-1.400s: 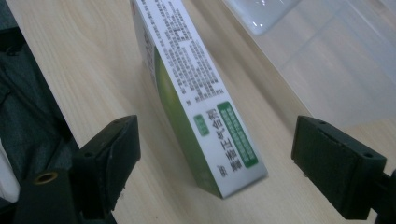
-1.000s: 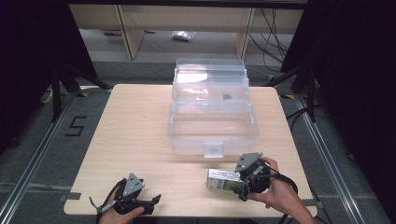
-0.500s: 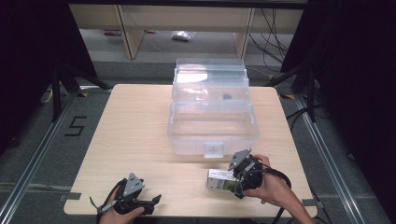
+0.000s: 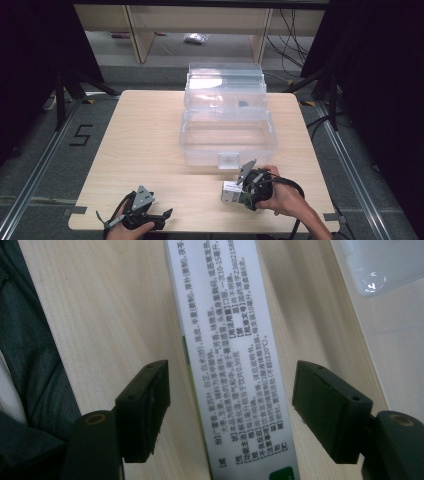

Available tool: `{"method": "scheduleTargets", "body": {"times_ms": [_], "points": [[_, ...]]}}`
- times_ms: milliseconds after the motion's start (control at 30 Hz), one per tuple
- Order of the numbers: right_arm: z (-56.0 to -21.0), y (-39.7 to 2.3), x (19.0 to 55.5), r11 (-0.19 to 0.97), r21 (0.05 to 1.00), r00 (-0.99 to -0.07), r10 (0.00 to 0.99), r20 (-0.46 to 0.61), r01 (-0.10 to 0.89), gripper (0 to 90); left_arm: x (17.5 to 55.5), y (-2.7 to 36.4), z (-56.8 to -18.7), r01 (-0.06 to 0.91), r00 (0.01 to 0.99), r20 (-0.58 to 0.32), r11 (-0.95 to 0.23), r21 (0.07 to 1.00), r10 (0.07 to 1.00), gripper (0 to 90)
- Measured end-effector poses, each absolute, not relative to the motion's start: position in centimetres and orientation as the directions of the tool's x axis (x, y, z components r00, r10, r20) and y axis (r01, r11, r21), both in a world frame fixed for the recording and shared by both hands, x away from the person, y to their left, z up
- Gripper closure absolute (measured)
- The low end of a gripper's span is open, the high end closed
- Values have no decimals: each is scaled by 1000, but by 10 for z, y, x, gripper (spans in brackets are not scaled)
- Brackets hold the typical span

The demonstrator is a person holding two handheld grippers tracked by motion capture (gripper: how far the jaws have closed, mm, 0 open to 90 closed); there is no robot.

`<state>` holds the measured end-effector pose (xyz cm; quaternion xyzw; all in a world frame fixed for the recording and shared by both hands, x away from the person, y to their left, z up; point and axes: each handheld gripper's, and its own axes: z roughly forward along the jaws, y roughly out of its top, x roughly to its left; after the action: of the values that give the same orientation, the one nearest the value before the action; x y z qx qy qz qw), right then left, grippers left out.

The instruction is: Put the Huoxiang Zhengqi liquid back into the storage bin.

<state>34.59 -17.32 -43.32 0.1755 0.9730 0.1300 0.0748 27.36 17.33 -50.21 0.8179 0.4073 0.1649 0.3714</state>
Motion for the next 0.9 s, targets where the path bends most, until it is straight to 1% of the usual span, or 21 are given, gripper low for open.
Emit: {"method": "scheduleTargets", "body": {"times_ms": [33, 67, 200, 267, 333, 400, 433, 467, 500, 533, 567, 633, 700, 733, 767, 800, 833, 900], "points": [[-434, -173, 347, 906, 286, -928, 355, -113, 311, 341, 273, 173, -502, 542, 613, -32, -391, 744, 789, 149], [-435, -173, 349, 916, 270, -938, 332, -96, 297, 354, 273, 173, -502, 542, 613, -34, -389, 745, 790, 149], [-436, -173, 350, 913, 252, -933, 351, -83, 321, 417, 273, 174, -500, 547, 630, -35, -411, 730, 776, 149], [-437, -173, 351, 918, 247, -938, 337, -78, 309, 433, 273, 174, -501, 541, 627, -34, -404, 738, 778, 149], [-437, -172, 349, 909, 231, -925, 372, -75, 346, 450, 274, 175, -501, 538, 634, -17, -425, 728, 773, 149], [-438, -171, 351, 922, 237, -941, 330, -72, 305, 479, 273, 174, -501, 541, 628, -32, -406, 737, 778, 149], [-438, -171, 349, 917, 230, -935, 349, -67, 326, 491, 273, 174, -502, 541, 626, -34, -402, 739, 779, 149], [-439, -170, 351, 926, 231, -945, 320, -64, 298, 512, 274, 175, -501, 536, 635, -17, -424, 730, 773, 149], [-438, -170, 349, 922, 215, -938, 342, -60, 323, 532, 274, 175, -501, 537, 632, -24, -415, 734, 775, 149], [-439, -169, 352, 931, 224, -949, 309, -61, 288, 550, 274, 175, -501, 537, 634, -18, -425, 729, 773, 149], [-439, -168, 350, 927, 209, -941, 331, -66, 311, 563, 273, 173, -502, 540, 625, -35, -400, 741, 780, 149], [-439, -168, 353, 947, 172, -952, 291, -91, 273, 598, 273, 174, -502, 541, 627, -34, -403, 738, 779, 149], [-438, -167, 355, 951, 162, -958, 277, -80, 262, 616, 274, 175, -501, 538, 631, -23, -416, 733, 776, 149], [-438, -167, 356, 957, 162, -964, 255, -77, 240, 625, 274, 176, -501, 537, 634, -17, -425, 729, 773, 149], [-437, -166, 355, 953, 149, -958, 277, -69, 265, 640, 274, 176, -501, 537, 635, -17, -426, 728, 773, 149], [-437, -166, 355, 956, 146, -961, 267, -65, 256, 643, 274, 175, -501, 538, 634, -18, -425, 728, 773, 149], [-438, -167, 358, 963, 153, -969, 236, -68, 224, 645, 274, 175, -501, 538, 635, -18, -426, 727, 772, 149], [-436, -164, 357, 961, 135, -965, 252, -78, 240, 647, 274, 175, -501, 538, 634, -20, -423, 730, 773, 149]]}}
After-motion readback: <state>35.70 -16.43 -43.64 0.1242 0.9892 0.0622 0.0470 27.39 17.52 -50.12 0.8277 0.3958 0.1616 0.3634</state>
